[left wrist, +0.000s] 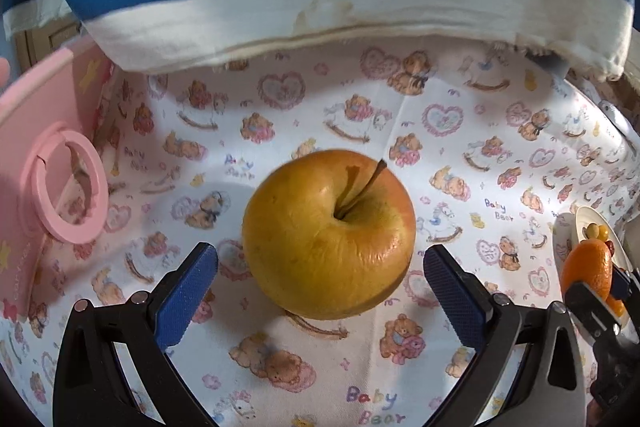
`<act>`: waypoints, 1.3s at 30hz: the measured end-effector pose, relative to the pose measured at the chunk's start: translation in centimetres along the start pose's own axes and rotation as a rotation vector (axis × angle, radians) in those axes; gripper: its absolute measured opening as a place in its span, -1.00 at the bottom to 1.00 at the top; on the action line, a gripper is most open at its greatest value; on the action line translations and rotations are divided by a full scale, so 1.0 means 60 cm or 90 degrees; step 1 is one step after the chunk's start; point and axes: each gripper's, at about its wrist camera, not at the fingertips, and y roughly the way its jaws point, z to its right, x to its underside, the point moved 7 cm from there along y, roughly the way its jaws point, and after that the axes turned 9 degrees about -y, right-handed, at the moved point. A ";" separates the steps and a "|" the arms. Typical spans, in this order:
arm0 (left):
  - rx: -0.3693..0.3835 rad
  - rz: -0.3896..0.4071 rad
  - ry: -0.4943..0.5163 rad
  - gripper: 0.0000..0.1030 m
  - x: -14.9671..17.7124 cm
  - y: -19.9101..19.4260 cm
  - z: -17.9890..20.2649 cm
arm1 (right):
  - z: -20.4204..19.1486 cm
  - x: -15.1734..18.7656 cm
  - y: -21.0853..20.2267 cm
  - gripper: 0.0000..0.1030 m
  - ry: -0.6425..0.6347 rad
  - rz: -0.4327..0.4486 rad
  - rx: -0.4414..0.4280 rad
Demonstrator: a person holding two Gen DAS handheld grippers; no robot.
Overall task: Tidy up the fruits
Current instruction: 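Grasp the yellow apple with the left tool while the right tool grasps the tangerine, then carry the apple and tangerine over the cream plate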
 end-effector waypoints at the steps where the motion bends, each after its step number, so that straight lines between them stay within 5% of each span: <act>1: 0.006 -0.008 -0.003 0.98 0.003 0.002 0.001 | -0.002 0.000 -0.002 -0.02 -0.001 0.004 -0.004; 7: -0.038 0.019 0.029 0.98 0.000 0.017 0.006 | -0.008 -0.004 -0.019 -0.01 -0.006 0.042 -0.017; 13: -0.003 -0.009 0.015 0.98 0.001 0.034 0.011 | -0.007 -0.007 -0.043 -0.01 -0.010 0.083 0.006; 21: -0.004 -0.029 -0.018 0.98 -0.002 0.049 -0.004 | -0.001 -0.005 -0.039 -0.01 -0.008 0.068 0.034; 23: 0.003 -0.022 -0.013 0.74 -0.004 0.046 -0.001 | 0.005 -0.003 -0.036 -0.01 0.001 0.065 0.033; 29: 0.016 -0.015 -0.026 0.73 -0.005 0.037 -0.006 | 0.020 0.003 -0.031 -0.01 0.031 0.055 0.030; 33: 0.025 0.032 -0.024 0.72 -0.006 0.000 -0.011 | 0.021 0.004 -0.030 -0.01 0.034 0.054 0.028; 39: 0.072 0.168 0.006 0.73 -0.028 -0.095 0.016 | 0.019 0.002 -0.032 -0.01 0.031 0.059 0.032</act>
